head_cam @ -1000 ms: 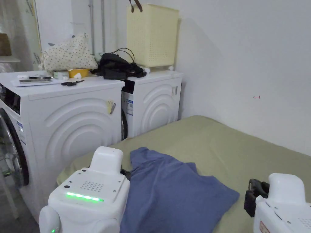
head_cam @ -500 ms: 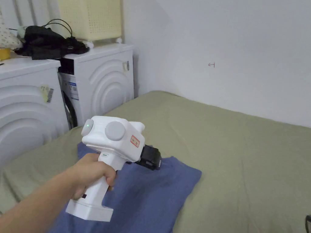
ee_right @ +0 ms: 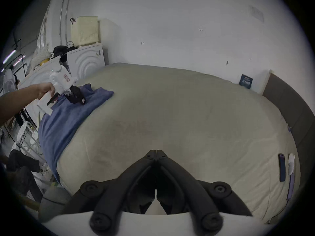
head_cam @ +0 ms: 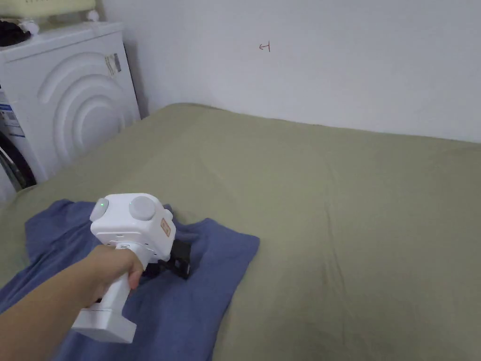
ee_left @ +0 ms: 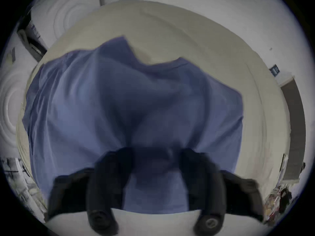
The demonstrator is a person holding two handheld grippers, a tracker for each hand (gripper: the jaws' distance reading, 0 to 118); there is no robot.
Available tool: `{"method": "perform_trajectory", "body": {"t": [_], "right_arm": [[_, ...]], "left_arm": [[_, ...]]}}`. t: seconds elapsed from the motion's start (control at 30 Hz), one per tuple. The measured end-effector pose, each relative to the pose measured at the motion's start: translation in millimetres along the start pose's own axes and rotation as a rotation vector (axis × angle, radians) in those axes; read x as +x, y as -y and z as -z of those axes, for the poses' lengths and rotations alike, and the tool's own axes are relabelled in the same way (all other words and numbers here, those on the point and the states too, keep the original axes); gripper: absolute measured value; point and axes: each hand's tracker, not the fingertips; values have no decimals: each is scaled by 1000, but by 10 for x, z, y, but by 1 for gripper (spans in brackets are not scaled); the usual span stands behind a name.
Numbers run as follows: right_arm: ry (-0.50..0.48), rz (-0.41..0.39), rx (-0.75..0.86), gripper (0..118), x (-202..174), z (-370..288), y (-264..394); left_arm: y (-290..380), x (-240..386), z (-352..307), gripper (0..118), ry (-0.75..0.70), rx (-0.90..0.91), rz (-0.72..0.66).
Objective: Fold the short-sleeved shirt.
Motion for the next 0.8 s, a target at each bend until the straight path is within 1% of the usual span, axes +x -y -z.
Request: {"method": "perform_trajectory", "body": {"t": [0.03,0.07,0.1,0.13,0.17,0.2,0.27,0.33,0.4,0.43,0.5,0.53,0.57,0.6,0.67,0.8], "right_arm": [[-7,9,1,2,-4,3,12],[-8,13,5,2,-9,3,21],[-11,16,10,2,-13,-4,23],[-16,21,14,2,-15,-7,27],[-16,22,15,2,-19,-12,29],[-16,24,19,2,-28,-20,35],[-12,20,23,2,-37,-44,37],[-16,23,25,2,-36,-88,34],[-21,37,30,2,-20,-132,39],[-26,48,35,2,-7,-149,45],[-26,78,42,2,21,-196,57],[-28,98,43,2,42,-225,64],[-32,113,48,2,63,-260,75],[-35,131,54,2,85,-303,90],[-31,140,56,2,135,-396,111],[7,154,78,2,298,-642,168]], "left_arm": [[-19,-126,192,50,7,9,12],[-4,-120,119,44,25,56,24],[-7,-97,30,25,51,72,64],[-4,-86,-37,2,63,70,76],[163,-253,147,2,103,77,68],[200,-290,82,2,122,119,44],[263,-241,-90,2,95,175,52],[139,-141,-291,2,184,240,63],[108,-14,-473,2,194,245,104],[174,318,-578,2,178,245,162],[129,621,-728,2,212,293,216],[48,765,-712,2,264,326,206],[-40,887,-676,2,329,319,204],[-88,1066,-707,2,383,348,221],[-227,1680,-745,2,448,344,311],[-216,3111,-792,2,520,307,524]]}}
